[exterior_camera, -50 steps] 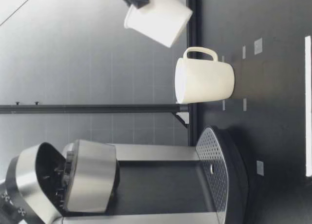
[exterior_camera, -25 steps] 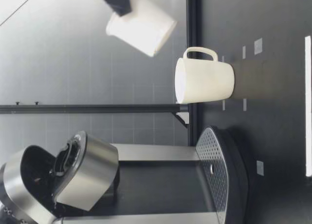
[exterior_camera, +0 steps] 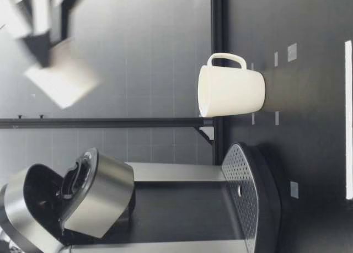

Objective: Place the coffee capsule inside the capsule container, then place the cup onto the center of the cup tray.

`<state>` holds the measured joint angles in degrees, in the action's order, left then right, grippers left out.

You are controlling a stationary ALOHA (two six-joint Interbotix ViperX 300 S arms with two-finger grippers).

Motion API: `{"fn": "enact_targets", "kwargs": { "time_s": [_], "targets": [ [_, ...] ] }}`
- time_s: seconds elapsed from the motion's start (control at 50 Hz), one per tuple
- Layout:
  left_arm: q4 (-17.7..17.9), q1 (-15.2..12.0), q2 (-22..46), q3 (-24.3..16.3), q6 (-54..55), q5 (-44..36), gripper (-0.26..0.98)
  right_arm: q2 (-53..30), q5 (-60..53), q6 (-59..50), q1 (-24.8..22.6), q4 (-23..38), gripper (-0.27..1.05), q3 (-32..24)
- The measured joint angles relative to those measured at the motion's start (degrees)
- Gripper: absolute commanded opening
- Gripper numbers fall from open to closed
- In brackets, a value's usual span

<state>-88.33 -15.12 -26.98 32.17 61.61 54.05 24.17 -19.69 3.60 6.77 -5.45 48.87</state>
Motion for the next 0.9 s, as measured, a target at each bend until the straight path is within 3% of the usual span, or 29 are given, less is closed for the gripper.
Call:
{"fn": "enact_targets", "kwargs": {
  "time_s": [0.18, 0.42, 0.9],
  "targets": [
    [0.0, 0.0, -1.6, 0.0, 2.8, -4.7, 0.16, -0.4, 0.1, 8.2, 5.3, 0.1, 0.47, -5.9],
    [0.0, 0.0, -4.1, 0.1, 3.6, -6.2, 0.16, -2.9, 5.4, 10.7, 9.9, 0.2, 0.47, -13.2],
    [0.0, 0.0, -5.5, 0.4, 3.6, -8.4, 0.16, -14.8, 12.7, 14.3, 11.5, 1.4, 0.47, -25.0]
  ]
}}
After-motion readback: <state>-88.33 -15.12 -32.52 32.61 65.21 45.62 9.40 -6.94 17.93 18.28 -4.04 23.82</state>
